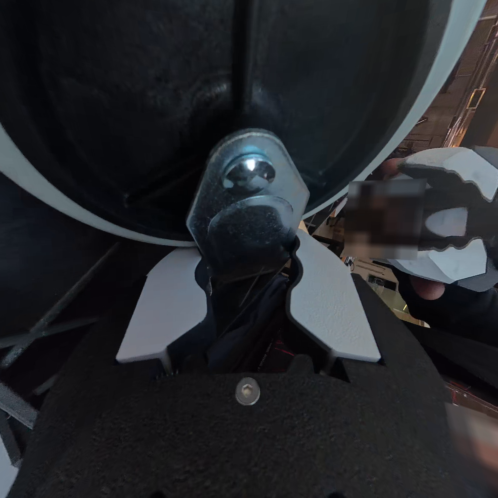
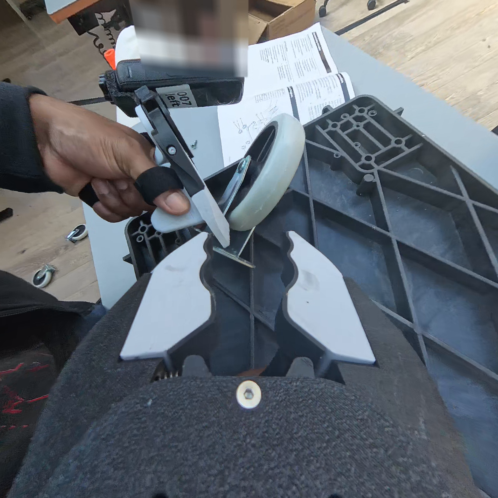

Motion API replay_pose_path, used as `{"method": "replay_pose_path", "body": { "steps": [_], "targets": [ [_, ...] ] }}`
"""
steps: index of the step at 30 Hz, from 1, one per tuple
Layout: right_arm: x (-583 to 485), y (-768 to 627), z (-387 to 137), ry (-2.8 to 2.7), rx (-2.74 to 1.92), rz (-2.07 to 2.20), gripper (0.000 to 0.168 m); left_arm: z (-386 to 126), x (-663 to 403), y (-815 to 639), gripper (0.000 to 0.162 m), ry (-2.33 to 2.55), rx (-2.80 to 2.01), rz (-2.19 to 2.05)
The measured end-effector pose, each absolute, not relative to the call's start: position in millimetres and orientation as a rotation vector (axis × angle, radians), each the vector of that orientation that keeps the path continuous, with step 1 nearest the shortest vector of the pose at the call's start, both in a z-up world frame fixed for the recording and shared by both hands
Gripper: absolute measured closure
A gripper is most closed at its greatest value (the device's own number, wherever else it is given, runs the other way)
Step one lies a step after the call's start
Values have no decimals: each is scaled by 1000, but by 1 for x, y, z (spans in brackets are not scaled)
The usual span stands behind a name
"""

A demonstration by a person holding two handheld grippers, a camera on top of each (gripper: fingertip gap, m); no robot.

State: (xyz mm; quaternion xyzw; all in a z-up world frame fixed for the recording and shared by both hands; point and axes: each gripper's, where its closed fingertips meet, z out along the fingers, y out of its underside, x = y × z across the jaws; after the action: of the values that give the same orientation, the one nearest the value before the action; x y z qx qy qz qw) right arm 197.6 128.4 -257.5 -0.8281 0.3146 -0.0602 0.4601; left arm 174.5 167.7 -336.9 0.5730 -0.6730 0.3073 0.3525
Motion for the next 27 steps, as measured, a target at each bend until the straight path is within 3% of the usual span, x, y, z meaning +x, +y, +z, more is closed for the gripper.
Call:
{"method": "replay_pose_path", "body": {
  "steps": [7, 10, 19, 27],
  "targets": [
    [194, 136, -277, 758, -2094, -81, 119, -346, 175, 168, 105, -1817, 1511, 687],
    [188, 139, -288, 703, -2164, -86, 119, -340, 184, 162, 139, -1847, 1491, 739],
    [180, 140, -309, 668, -2273, -101, 119, -339, 189, 156, 134, -1843, 1440, 785],
    [179, 130, -307, 664, -2256, -186, 120, -296, 198, 196, 125, -1764, 1304, 1221]
  ]
}}
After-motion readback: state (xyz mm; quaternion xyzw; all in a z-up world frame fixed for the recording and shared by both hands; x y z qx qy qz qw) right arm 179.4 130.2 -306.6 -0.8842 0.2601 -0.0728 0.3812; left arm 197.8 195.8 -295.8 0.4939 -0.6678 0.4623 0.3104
